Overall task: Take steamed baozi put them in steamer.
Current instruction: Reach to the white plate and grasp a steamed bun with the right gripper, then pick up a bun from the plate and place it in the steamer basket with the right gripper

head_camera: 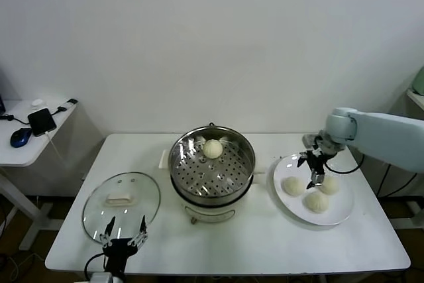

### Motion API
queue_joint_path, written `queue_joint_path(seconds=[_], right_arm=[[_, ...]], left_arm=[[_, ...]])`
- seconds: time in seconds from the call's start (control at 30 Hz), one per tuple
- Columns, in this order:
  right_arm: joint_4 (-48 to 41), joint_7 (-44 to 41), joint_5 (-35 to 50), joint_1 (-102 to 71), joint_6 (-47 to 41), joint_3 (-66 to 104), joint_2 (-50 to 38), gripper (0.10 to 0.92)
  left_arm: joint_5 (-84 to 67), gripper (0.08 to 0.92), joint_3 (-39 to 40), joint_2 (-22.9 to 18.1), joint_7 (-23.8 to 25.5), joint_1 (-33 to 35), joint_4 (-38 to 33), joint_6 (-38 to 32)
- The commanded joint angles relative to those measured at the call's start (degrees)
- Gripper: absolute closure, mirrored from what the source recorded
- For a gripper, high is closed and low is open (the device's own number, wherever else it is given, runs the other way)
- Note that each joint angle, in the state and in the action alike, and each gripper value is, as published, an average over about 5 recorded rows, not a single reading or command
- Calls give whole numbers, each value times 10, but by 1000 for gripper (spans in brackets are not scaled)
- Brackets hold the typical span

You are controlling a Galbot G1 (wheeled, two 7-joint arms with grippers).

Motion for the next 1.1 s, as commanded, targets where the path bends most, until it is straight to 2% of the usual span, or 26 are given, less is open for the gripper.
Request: queue_joint_path(seconds=[0.03, 0.3, 0.63, 0.87, 1.1], right_arm=[[-64, 27, -25, -98, -41, 70, 34, 203], [-78, 25, -33, -109, -41, 83, 42, 211], [-46, 9, -27, -79, -42, 84, 27, 339], [-18, -41, 38, 55, -19, 25, 13, 365], [4, -104, 145, 263, 13, -87, 53, 372]], left_arm=[[1, 177, 1, 2, 1, 0, 1, 1], [3, 177, 2, 1, 0, 1, 2, 0], [4, 177, 5, 0, 0, 4, -4, 0], [9, 177, 10, -2, -1, 8, -12, 1], [9, 177, 16, -3, -1, 11, -26, 3]])
